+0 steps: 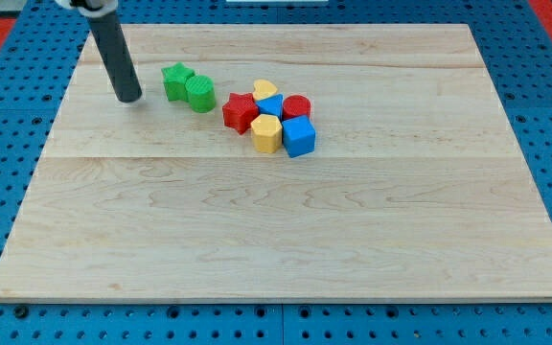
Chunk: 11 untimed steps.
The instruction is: Push the green blocks into the group of blocks
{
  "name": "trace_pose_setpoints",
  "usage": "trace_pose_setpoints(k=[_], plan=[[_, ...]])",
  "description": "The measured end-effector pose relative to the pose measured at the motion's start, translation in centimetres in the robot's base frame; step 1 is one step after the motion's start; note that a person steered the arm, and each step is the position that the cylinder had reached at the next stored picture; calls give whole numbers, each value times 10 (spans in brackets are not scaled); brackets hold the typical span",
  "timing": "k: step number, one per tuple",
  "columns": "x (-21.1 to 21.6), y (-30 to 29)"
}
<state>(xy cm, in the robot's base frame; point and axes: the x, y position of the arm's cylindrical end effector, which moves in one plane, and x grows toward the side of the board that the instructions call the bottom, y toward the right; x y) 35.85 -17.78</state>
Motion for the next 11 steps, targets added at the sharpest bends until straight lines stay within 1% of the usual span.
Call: trace_pose_setpoints(k=[1, 2, 3, 4, 7, 8, 9, 10, 11], plan=[[9, 39], [-21, 56], [-56, 95], [-88, 68], [-88, 176], [-97, 155], [-99, 116], [-88, 172], [-43, 198]])
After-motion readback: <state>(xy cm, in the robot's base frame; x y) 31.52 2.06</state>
